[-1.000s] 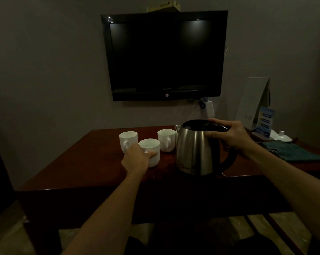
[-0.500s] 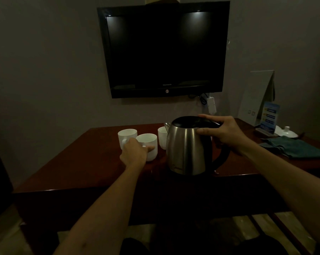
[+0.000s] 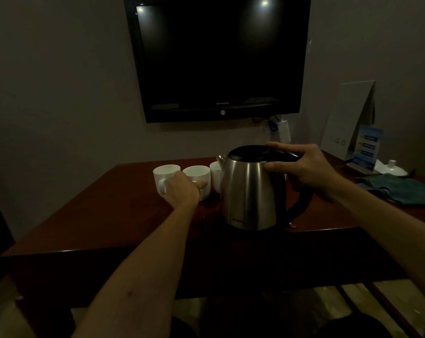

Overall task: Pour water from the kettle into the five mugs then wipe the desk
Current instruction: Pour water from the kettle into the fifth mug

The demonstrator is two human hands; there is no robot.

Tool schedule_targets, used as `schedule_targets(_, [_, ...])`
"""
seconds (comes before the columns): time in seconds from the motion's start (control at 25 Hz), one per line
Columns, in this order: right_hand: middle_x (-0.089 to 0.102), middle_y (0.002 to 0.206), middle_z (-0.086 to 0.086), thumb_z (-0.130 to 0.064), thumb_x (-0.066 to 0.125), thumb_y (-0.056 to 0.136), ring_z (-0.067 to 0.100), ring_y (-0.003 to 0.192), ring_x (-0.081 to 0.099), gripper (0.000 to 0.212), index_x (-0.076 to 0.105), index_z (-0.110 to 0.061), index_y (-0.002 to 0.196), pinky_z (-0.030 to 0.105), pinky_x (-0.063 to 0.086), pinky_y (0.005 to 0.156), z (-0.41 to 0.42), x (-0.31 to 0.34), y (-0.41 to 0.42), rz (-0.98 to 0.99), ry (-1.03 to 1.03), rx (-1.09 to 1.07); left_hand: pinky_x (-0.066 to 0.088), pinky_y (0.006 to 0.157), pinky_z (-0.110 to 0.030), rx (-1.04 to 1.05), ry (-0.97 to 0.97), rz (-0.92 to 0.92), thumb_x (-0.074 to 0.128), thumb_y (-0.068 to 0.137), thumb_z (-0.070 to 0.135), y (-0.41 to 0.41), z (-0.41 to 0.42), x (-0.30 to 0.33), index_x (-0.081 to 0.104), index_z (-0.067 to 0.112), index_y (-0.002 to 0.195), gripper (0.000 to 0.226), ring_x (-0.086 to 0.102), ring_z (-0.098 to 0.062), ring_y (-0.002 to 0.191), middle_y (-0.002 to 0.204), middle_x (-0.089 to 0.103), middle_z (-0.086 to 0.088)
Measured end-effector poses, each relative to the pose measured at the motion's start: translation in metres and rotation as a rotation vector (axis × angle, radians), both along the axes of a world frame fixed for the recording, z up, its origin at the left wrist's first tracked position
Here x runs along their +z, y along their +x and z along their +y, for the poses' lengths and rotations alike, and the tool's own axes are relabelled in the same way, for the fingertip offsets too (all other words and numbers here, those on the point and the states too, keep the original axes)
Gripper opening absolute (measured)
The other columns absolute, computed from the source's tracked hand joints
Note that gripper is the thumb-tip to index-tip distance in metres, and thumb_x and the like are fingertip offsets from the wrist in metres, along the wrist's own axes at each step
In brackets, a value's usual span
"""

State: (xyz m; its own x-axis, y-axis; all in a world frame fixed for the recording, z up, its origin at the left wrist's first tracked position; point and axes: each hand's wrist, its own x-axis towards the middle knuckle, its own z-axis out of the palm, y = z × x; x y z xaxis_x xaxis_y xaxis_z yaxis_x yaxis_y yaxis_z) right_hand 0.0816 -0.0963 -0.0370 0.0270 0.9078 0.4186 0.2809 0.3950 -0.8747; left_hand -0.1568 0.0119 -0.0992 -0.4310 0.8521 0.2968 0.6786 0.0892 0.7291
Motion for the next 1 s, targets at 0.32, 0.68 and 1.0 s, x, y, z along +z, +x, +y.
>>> schedule_targets(0.32, [0.064, 0.120, 0.013, -0.006, 0.077, 0.077, -0.013, 0.051, 0.057, 0.059, 0.061, -0.014, 0.133, 0.005, 0.043, 0.046, 0.002, 0.000, 0.001, -0.005, 0.004, -0.014, 0.040, 0.076, -0.032, -0.031, -0.029, -0.058, 0.073, 0.083, 0.039, 0.011, 0.002, 0.003, 0.058, 0.005, 0.117, 0.051, 0.055, -0.026, 0.111, 0.117, 0.061, -0.011])
schedule_targets(0.68, [0.065, 0.118, 0.014, -0.003, 0.077, 0.078, -0.013, 0.049, 0.057, 0.058, 0.061, -0.013, 0.133, 0.007, 0.043, 0.045, 0.002, 0.001, 0.001, -0.022, 0.009, -0.014, 0.035, 0.071, -0.030, -0.074, -0.102, -0.096, 0.069, 0.086, 0.044, 0.014, 0.007, 0.005, 0.057, 0.002, 0.113, 0.052, 0.054, -0.022, 0.095, 0.108, 0.060, -0.011])
schedule_targets(1.0, [0.066, 0.106, 0.009, -0.001, 0.076, 0.079, -0.010, 0.046, 0.057, 0.056, 0.062, -0.012, 0.132, 0.009, 0.043, 0.042, -0.003, 0.002, -0.003, 0.014, -0.017, -0.021, 0.044, 0.088, -0.040, 0.119, 0.135, -0.082, 0.061, 0.091, 0.049, -0.025, -0.006, 0.008, 0.049, 0.013, 0.138, 0.060, 0.050, -0.025, 0.122, 0.132, 0.054, -0.009])
